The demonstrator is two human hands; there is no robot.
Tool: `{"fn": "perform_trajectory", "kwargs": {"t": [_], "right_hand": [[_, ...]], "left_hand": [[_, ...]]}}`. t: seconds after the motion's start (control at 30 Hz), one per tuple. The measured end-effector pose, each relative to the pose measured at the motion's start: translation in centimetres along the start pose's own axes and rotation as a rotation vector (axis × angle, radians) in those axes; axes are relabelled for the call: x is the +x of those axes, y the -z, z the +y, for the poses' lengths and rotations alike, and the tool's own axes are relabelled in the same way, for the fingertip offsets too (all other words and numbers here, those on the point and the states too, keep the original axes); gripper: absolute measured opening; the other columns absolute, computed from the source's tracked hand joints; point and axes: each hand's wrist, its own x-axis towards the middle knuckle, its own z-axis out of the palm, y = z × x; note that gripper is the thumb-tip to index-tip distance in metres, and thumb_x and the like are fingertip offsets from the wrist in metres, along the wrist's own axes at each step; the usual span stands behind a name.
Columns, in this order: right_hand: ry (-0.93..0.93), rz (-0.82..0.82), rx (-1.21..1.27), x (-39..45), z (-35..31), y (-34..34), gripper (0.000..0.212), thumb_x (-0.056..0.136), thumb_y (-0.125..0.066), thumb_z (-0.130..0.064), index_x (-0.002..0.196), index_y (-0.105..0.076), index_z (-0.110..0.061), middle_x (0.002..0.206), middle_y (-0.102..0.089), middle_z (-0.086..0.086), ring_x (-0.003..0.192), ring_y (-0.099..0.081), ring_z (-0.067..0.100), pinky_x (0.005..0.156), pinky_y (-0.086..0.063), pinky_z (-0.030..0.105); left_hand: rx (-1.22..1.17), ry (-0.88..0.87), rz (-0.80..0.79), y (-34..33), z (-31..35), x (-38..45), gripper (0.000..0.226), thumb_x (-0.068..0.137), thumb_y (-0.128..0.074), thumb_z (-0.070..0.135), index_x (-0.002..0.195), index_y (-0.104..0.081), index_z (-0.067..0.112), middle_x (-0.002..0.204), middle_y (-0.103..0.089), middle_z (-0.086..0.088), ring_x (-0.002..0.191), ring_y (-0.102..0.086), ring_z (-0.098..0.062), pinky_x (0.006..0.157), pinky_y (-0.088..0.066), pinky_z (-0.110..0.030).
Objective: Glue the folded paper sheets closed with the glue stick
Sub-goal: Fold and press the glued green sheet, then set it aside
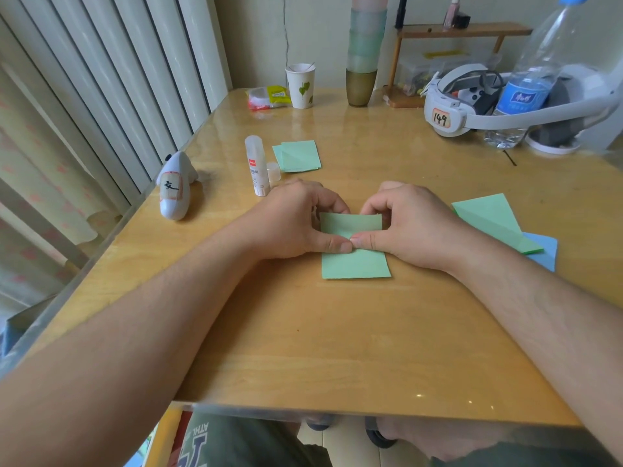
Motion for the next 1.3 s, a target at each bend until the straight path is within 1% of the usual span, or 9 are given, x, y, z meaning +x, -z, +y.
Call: {"fn": "perform_trajectory", "kwargs": {"t": [0.1, 0.23, 0.33, 0.47, 0.57, 0.7, 0.9, 1.0, 1.3], "right_hand": [[0.005, -0.001, -0.005, 0.0, 0.0, 0.1, 0.022, 0.076, -0.088, -0.05, 0.083, -0.074, -0.034, 0.093, -0.058, -0.007, 0.084, -0.056, 0.009, 0.067, -0.044, 0.028], [-0.02, 0.004, -0.008, 0.1, 0.6, 0.4, 0.026, 0.073, -0.089, -0.051, 0.084, -0.074, -0.033, 0.095, -0.059, -0.006, 0.086, -0.056, 0.012, 0.077, -0.05, 0.036], [-0.045, 0.021, -0.006, 0.1, 1.2, 0.8, 0.026, 0.072, -0.091, -0.048, 0.081, -0.072, -0.034, 0.094, -0.058, -0.006, 0.087, -0.056, 0.012, 0.075, -0.048, 0.033], [-0.041, 0.031, -0.007, 0.2, 1.2, 0.8, 0.026, 0.071, -0.091, -0.048, 0.078, -0.069, -0.036, 0.092, -0.057, -0.006, 0.085, -0.056, 0.012, 0.075, -0.047, 0.033], [-0.019, 0.024, -0.004, 0.4, 0.8, 0.3, 0.026, 0.073, -0.09, -0.049, 0.082, -0.072, -0.034, 0.093, -0.058, -0.005, 0.084, -0.057, 0.012, 0.078, -0.051, 0.037], [-0.003, 0.012, -0.014, 0.5, 0.4, 0.0, 0.025, 0.075, -0.088, -0.053, 0.084, -0.073, -0.035, 0.096, -0.06, -0.007, 0.087, -0.057, 0.011, 0.075, -0.049, 0.032], [-0.005, 0.009, -0.028, 0.5, 0.4, 0.1, 0.026, 0.075, -0.087, -0.055, 0.081, -0.071, -0.036, 0.097, -0.06, -0.008, 0.087, -0.056, 0.009, 0.073, -0.048, 0.031], [-0.003, 0.01, -0.031, 0.4, 0.4, 0.1, 0.026, 0.074, -0.087, -0.055, 0.08, -0.071, -0.035, 0.097, -0.059, -0.007, 0.087, -0.056, 0.01, 0.077, -0.05, 0.034], [-0.005, 0.009, -0.02, 0.4, 0.7, 0.2, 0.028, 0.073, -0.088, -0.055, 0.082, -0.071, -0.034, 0.092, -0.057, -0.008, 0.085, -0.056, 0.012, 0.082, -0.053, 0.04]], "left_hand": [[-0.003, 0.006, -0.005, 0.0, -0.1, 0.0, 0.043, 0.071, -0.09, 0.055, 0.109, -0.076, 0.038, 0.096, -0.063, 0.012, 0.096, -0.059, -0.01, 0.087, -0.053, -0.034], [-0.024, 0.035, -0.013, 0.4, -0.8, -0.2, 0.036, 0.075, -0.089, 0.052, 0.106, -0.074, 0.043, 0.098, -0.063, 0.006, 0.095, -0.06, -0.009, 0.086, -0.055, -0.034], [-0.046, 0.062, -0.011, 0.8, -1.2, -0.4, 0.032, 0.077, -0.09, 0.045, 0.105, -0.075, 0.039, 0.097, -0.063, 0.005, 0.091, -0.059, -0.008, 0.084, -0.054, -0.032], [-0.034, 0.057, -0.015, 0.8, -1.0, -0.3, 0.029, 0.078, -0.089, 0.045, 0.103, -0.073, 0.044, 0.096, -0.062, 0.004, 0.091, -0.058, -0.008, 0.083, -0.052, -0.029], [-0.007, 0.045, 0.008, 0.3, -0.6, 0.1, 0.03, 0.078, -0.087, 0.049, 0.104, -0.074, 0.042, 0.093, -0.06, 0.007, 0.09, -0.057, -0.007, 0.084, -0.053, -0.032], [0.044, 0.011, 0.038, -0.3, -0.3, 0.4, 0.032, 0.079, -0.083, 0.055, 0.106, -0.077, 0.04, 0.092, -0.062, 0.008, 0.092, -0.057, -0.01, 0.083, -0.052, -0.036], [0.027, 0.008, 0.035, -0.1, -0.2, 0.4, 0.019, 0.078, -0.085, 0.052, 0.093, -0.074, 0.046, 0.09, -0.06, 0.009, 0.089, -0.058, -0.01, 0.079, -0.052, -0.035], [0.017, 0.014, 0.028, -0.1, -0.2, 0.3, 0.017, 0.077, -0.084, 0.054, 0.085, -0.069, 0.052, 0.091, -0.06, 0.004, 0.091, -0.057, -0.012, 0.079, -0.052, -0.035], [-0.01, 0.059, 0.014, 0.2, -0.1, 0.1, 0.017, 0.08, -0.087, 0.046, 0.081, -0.07, 0.049, 0.096, -0.062, 0.0, 0.089, -0.057, -0.013, 0.08, -0.052, -0.035]]}}
